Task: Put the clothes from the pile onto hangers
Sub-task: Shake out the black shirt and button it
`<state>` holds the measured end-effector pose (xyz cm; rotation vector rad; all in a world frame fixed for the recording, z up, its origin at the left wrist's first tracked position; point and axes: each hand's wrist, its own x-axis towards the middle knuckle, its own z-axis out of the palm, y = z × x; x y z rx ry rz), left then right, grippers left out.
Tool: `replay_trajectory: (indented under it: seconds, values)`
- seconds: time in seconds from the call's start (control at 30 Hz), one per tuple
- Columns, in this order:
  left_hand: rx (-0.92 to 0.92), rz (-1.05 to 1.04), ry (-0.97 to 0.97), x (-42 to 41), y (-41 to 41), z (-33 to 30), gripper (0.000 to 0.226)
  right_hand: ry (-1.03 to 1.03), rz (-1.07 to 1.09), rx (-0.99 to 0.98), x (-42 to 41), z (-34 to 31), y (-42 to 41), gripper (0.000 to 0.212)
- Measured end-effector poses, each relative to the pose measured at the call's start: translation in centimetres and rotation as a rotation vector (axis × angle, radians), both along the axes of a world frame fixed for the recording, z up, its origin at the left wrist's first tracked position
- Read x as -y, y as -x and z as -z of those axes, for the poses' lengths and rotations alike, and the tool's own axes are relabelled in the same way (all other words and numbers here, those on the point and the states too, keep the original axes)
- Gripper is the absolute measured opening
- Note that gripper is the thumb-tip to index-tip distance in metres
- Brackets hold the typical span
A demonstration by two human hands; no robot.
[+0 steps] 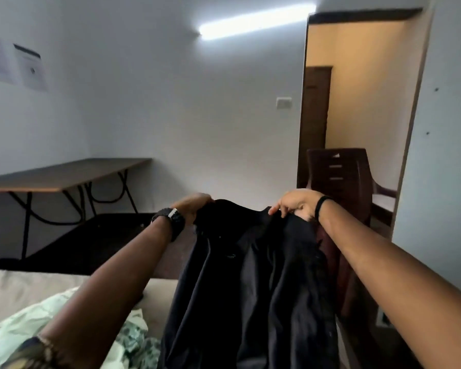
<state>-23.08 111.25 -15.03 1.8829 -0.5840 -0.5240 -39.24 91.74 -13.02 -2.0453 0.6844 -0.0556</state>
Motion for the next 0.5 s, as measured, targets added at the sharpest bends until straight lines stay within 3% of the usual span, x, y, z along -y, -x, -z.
replay_trajectory:
  seconds: [0.07, 0.2, 0.33, 0.5]
  values:
    - [-0.087, 0.006, 0.034, 0.7, -0.5, 3.1, 0.027, 0.042, 0.061, 0.030, 0.7, 2.8, -0.3, 0.040]
    - [-0.048, 0.030, 0.007, 2.0, -1.3, 7.1, 0.030, 0.022, 0.151, 0.099, 3.1, 7.7, -1.0, 0.037]
    - [-0.178, 0.024, -0.006, 2.3, -2.6, 9.3, 0.011, -0.069, 0.141, 0.142, 4.4, 10.3, -1.7, 0.036]
    - [-0.113, 0.054, -0.106, 2.0, -4.7, 10.9, 0.044, -0.104, 0.109, 0.177, 7.2, 12.2, -1.6, 0.036]
